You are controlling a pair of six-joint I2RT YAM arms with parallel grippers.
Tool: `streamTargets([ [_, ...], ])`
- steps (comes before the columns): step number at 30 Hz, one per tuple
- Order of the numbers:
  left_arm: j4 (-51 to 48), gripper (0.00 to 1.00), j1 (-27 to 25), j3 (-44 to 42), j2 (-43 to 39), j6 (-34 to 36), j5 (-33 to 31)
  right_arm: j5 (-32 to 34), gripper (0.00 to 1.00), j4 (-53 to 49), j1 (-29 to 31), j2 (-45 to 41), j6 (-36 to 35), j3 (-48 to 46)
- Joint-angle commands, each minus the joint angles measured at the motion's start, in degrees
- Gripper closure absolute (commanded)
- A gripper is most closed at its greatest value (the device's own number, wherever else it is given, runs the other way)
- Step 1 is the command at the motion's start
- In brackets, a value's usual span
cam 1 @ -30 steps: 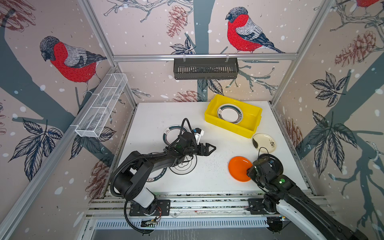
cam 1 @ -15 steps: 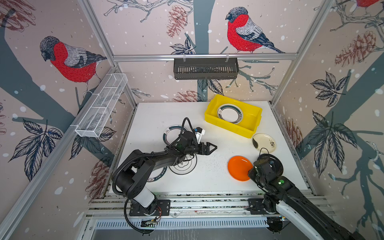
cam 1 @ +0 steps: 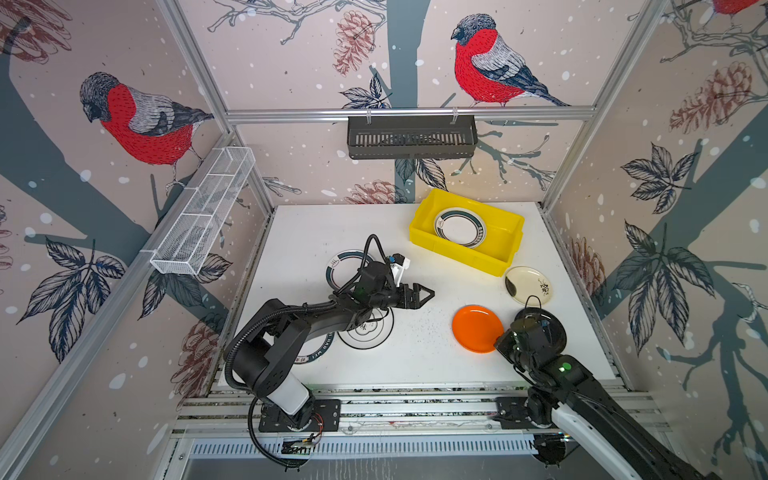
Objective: Place the plates into the plastic bin on the countertop
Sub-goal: 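Close the right gripper on the orange plate rim and tilt it up, then lift the orange plate with the right gripper and carry it to the bin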
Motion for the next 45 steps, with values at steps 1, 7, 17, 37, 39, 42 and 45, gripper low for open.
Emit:
streamTargets([
  [1,1.27,0.03,0.12,0.47,-0.08,-0.04,-0.09,0.47,0.98,-1.99,-0.08,-0.13,0.08,0.11],
  [7,1.13,0.03,0.29,0.91,0.14,0.06,0.00,1.23,0.99,-1.66,-0.14,-0.73,-0.95,1.55],
  [17,0.96,0.03,1.39,1.43,0.56,0.52,0.52,1.09,1.00,1.42,-0.14,-0.41,-3.90,2.50],
  [37,-0.31,0.03,4.82,-0.10,-4.44,1.12,-0.74,-5.19,1.00,10.10,0.39,16.24,-6.47,14.66],
  [39,-1.24,0.03,5.12,-0.14,-5.19,1.62,-1.21,-5.23,1.00,11.22,0.49,17.45,-6.98,15.71],
  [42,-2.09,0.03,5.63,-0.47,-6.74,2.05,-1.91,-5.02,1.00,12.02,0.58,19.43,-7.68,17.58],
  [45,-2.75,0.03,5.92,-1.02,-8.52,2.41,-2.93,-4.83,1.00,12.57,0.57,21.14,-8.67,19.49],
])
